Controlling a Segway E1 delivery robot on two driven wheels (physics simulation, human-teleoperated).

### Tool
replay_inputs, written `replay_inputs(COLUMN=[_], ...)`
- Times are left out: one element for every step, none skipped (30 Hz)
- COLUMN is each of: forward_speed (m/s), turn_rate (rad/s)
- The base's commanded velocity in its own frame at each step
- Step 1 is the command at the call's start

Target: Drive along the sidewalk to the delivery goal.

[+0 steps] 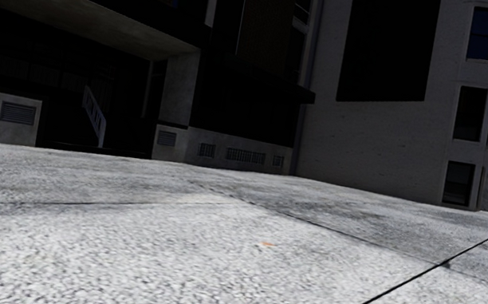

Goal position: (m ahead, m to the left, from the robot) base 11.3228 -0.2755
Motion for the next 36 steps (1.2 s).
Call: replay_inputs(forward_speed=[2.0,2.0,2.0,2.0,2.0,2.0,2.0,2.0,2.0,2.0,2.0,2.0,2.0,2.0,2.0,2.0,2.0,2.0,2.0,2.0,2.0,2.0,2.0,2.0,2.0,2.0,2.0,2.0,2.0,2.0,2.0,2.0,2.0,1.98,1.87,1.8], turn_rate=[0.0,0.0,0.0,0.0,0.0,0.0,0.0,0.03,0.22,0.22,0.29,0.3,0.18,0.02,0.0,0.0,0.0,0.0,0.0,0.0,0.0,0.0,0.0,0.0,0.0,0.0,0.0,0.0,0.0,0.0,0.0,0.0,0.0,0.0,0.03,0.04])
